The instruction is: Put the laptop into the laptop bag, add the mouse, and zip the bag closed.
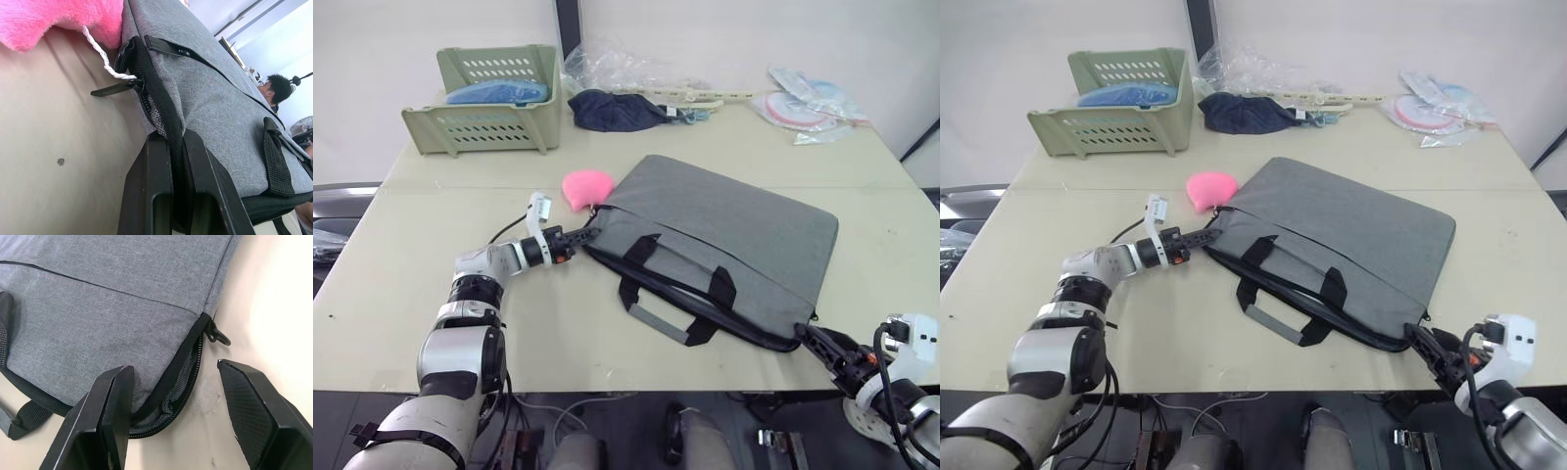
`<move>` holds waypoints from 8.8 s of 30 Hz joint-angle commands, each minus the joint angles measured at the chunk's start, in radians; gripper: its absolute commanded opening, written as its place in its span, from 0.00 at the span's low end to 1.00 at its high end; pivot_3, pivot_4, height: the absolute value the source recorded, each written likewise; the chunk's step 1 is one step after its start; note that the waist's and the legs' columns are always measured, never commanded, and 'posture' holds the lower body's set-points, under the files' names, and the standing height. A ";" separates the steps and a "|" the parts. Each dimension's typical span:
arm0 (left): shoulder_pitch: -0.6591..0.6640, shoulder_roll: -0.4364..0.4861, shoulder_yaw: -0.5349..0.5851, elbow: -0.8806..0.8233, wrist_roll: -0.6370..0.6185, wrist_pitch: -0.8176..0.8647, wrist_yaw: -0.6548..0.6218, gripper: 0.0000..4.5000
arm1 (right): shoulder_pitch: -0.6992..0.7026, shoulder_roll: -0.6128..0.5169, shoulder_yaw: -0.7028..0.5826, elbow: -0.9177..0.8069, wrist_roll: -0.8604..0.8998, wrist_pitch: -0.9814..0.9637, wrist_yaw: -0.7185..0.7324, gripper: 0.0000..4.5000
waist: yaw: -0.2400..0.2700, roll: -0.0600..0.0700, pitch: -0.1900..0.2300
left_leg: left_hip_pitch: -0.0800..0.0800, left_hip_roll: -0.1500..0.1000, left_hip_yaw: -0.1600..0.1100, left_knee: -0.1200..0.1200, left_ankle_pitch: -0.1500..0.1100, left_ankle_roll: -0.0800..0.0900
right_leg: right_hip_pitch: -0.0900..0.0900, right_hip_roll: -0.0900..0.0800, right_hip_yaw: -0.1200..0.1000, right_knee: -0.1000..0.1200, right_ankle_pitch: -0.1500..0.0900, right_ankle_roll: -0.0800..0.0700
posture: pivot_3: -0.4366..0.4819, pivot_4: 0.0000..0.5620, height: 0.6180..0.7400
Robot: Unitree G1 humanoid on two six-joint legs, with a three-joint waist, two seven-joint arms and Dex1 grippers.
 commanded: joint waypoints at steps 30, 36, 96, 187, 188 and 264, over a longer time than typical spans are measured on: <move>0.101 -0.028 -0.058 -0.104 0.027 0.069 0.021 0.00 | -0.008 0.022 0.107 0.118 0.031 -0.059 -0.097 0.01 | 0.001 -0.010 -0.011 | 0.001 0.001 -0.001 0.000 -0.002 0.001 | 0.003 0.000 -0.001 -0.004 0.000 0.000 | 0.48 0.27 1.00; 0.108 -0.027 -0.062 -0.113 0.027 0.072 0.021 0.00 | -0.016 0.020 0.112 0.134 0.028 -0.070 -0.098 0.01 | 0.001 -0.011 -0.012 | 0.002 0.001 -0.001 0.000 -0.003 0.001 | 0.004 0.000 -0.001 -0.004 0.000 0.000 | 0.48 0.27 1.00; 0.712 0.129 0.221 -1.206 -0.334 0.578 0.425 0.27 | -0.637 -0.190 0.465 0.509 -0.440 -0.025 0.329 0.30 | -0.054 -0.004 -0.009 | 0.005 0.023 0.009 -0.001 -0.010 -0.017 | -0.002 0.025 0.006 -0.004 -0.003 -0.006 | 0.48 0.27 1.00; 0.706 0.660 0.500 -1.419 -0.883 0.403 0.309 1.00 | -1.312 0.275 0.877 1.529 -1.117 -0.813 0.872 0.02 | -0.135 0.002 0.003 | 0.005 0.022 -0.001 0.000 -0.009 -0.022 | -0.016 0.022 0.010 0.021 -0.012 -0.020 | 0.48 0.27 1.00; 0.707 0.653 0.504 -1.411 -0.877 0.397 0.318 1.00 | -1.309 0.276 0.874 1.529 -1.115 -0.813 0.868 0.02 | -0.135 0.002 0.003 | 0.005 0.022 -0.001 0.000 -0.009 -0.022 | -0.016 0.022 0.010 0.021 -0.012 -0.021 | 0.48 0.27 1.00; 0.974 0.512 0.348 -1.013 -0.422 0.307 0.050 0.01 | -1.199 0.288 0.835 1.346 -1.090 -0.686 0.817 0.00 | -0.112 0.001 0.000 | 0.005 0.032 0.001 -0.001 -0.011 -0.027 | -0.015 0.022 -0.012 0.023 -0.015 -0.026 | 0.48 0.27 1.00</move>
